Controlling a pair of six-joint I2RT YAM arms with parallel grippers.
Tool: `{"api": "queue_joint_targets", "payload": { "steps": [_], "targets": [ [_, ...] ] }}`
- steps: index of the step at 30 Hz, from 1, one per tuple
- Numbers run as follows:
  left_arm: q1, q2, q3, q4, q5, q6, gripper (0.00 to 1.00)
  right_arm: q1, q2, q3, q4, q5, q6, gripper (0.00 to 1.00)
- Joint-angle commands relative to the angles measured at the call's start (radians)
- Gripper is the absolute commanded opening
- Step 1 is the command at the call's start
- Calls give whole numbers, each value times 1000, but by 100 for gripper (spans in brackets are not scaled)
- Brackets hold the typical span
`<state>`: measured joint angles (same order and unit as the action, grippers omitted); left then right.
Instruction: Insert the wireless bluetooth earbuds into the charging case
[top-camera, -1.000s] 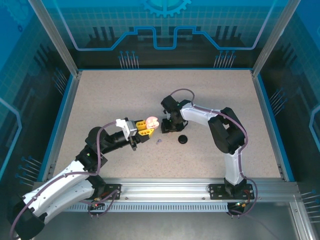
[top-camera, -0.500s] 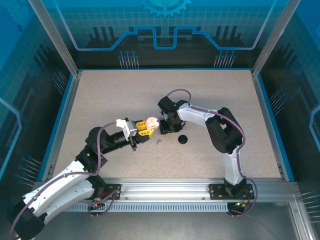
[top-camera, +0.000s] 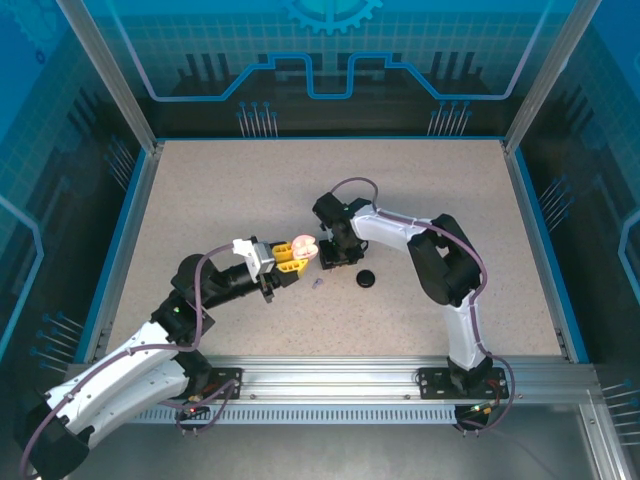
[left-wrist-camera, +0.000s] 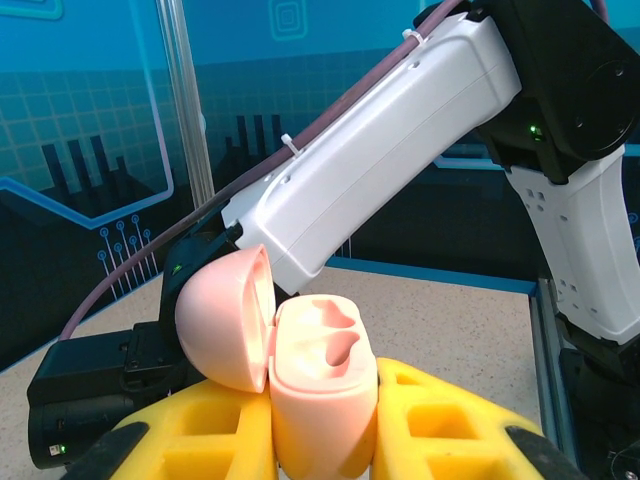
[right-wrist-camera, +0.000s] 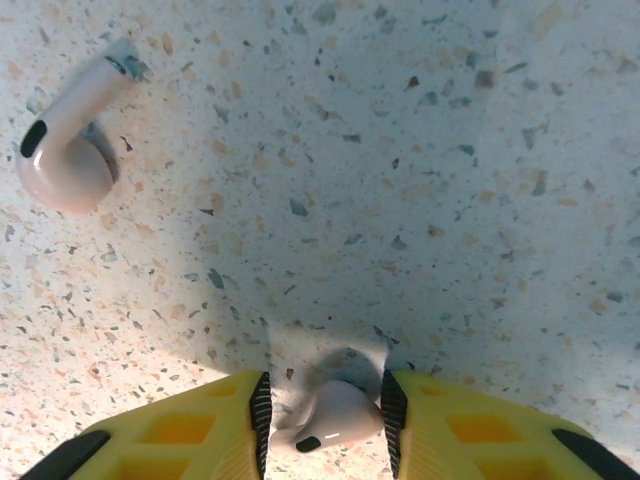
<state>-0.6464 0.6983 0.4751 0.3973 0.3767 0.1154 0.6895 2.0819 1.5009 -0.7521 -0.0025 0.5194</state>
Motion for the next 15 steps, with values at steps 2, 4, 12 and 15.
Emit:
{"api": "queue_joint_targets", "payload": {
  "steps": [2,4,12,15],
  "targets": [
    [-9,-17,-12,4,-24,26,11,20,13,12,-74,65,-24,39],
    [-8,-16,-12,3,-24,25,11,21,2,9,-79,81,-30,39],
    [-9,-15,-12,5,-24,22,12,22,-21,10,-105,112,-42,40],
    [-8,-15,-11,7,-24,22,11,22,-28,6,-105,111,-46,40]
  ]
}}
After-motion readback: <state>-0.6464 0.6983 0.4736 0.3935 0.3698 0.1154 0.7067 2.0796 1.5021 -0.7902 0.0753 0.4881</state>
